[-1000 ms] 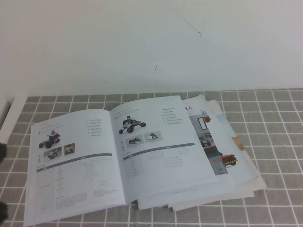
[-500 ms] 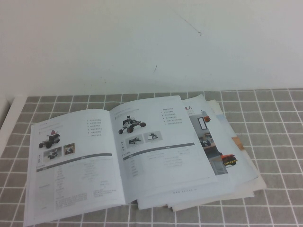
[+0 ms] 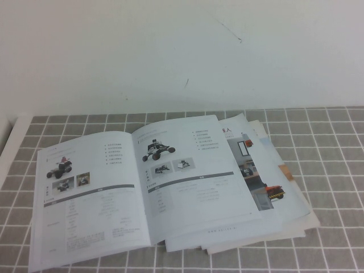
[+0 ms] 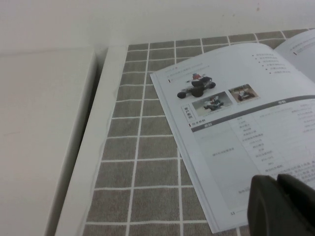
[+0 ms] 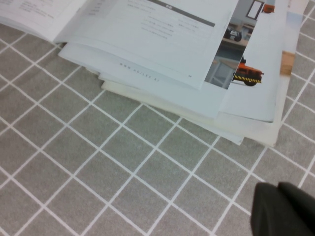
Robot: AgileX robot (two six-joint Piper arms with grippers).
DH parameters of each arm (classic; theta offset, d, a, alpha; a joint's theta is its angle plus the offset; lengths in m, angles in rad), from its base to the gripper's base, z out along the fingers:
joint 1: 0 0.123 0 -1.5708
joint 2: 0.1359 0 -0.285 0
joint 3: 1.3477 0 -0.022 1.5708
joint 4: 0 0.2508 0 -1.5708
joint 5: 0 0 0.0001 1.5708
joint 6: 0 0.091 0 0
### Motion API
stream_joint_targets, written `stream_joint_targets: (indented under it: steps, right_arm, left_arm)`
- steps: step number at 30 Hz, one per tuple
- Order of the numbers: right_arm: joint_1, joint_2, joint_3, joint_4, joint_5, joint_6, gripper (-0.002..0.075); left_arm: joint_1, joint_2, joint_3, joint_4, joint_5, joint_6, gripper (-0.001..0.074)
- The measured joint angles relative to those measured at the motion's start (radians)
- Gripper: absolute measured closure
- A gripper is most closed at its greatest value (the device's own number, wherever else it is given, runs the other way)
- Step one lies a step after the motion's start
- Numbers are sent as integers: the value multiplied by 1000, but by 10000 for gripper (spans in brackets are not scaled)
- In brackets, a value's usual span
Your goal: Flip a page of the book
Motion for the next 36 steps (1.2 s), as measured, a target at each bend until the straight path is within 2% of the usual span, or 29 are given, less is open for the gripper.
stream_joint_targets:
  steps: [26, 30, 36]
  right_arm:
    - [-6, -9, 0, 0, 2, 0, 729]
    - [-118, -89, 0, 13, 28, -3, 729]
    - [-328, -268, 0, -104, 36, -46, 729]
  left_arm:
    - [-17, -2, -6, 16, 25, 0, 738]
    - [-17, -2, -6, 16, 25, 0, 738]
    - [-17, -2, -6, 16, 27, 0, 738]
